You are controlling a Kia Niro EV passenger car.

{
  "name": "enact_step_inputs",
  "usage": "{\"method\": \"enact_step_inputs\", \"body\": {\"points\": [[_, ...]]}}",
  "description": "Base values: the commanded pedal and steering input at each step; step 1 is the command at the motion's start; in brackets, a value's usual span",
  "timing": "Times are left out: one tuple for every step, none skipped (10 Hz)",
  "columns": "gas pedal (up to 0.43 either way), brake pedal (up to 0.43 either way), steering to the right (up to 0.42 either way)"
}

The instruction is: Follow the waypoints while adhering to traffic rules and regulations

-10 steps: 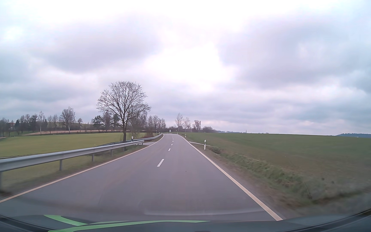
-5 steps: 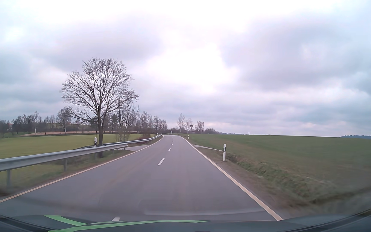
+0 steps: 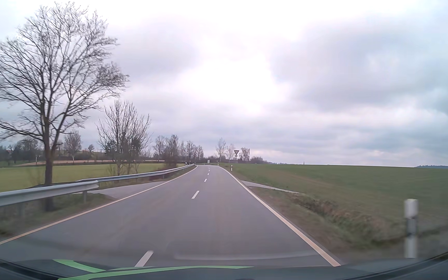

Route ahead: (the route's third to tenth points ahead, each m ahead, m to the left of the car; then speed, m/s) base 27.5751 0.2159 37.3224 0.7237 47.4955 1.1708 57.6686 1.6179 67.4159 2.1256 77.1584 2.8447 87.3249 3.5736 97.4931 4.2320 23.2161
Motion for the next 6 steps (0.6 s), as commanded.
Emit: {"method": "enact_step_inputs", "body": {"points": [[0.177,0.000,-0.004],[0.169,0.000,-0.004],[0.169,0.000,-0.004],[0.157,0.000,-0.004],[0.138,0.000,-0.004],[0.118,0.000,-0.003]]}}
